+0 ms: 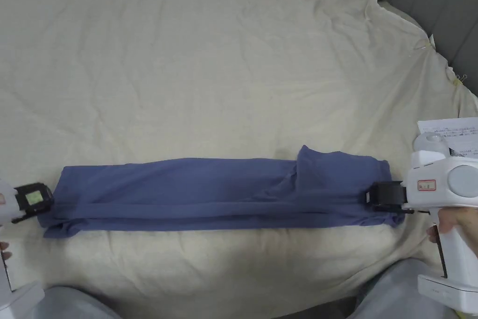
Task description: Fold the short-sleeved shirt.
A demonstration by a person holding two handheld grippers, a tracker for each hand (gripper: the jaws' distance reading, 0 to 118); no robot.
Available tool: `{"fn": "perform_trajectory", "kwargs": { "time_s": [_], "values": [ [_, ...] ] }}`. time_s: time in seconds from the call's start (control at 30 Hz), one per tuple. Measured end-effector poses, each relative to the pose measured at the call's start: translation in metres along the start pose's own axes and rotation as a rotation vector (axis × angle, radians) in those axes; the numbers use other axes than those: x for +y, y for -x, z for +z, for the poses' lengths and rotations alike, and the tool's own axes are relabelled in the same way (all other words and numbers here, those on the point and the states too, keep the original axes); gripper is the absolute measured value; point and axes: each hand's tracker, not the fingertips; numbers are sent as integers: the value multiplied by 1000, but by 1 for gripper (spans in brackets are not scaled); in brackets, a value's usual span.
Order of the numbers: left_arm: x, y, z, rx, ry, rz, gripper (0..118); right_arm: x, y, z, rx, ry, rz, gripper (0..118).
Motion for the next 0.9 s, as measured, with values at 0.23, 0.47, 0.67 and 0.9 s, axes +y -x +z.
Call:
{"fn": "perform_trajectory", "kwargs": {
  "time_s": [0.23, 0.47, 0.67, 0.9],
  "values": [
    [66, -10, 65, -106, -291, 2, 112, 47, 10, 74, -99, -287, 159, 107],
    [59, -79, 117, -140, -607, -50, 108, 59, 47, 124, 26, -700, 82, 107],
    [22, -129, 120, -162, -719, -256, 91, 40, 81, 121, 41, -828, 131, 107],
    [-4, -150, 107, -229, -655, -293, 14, 22, 96, 118, 71, -873, 71, 75]
  ]
}}
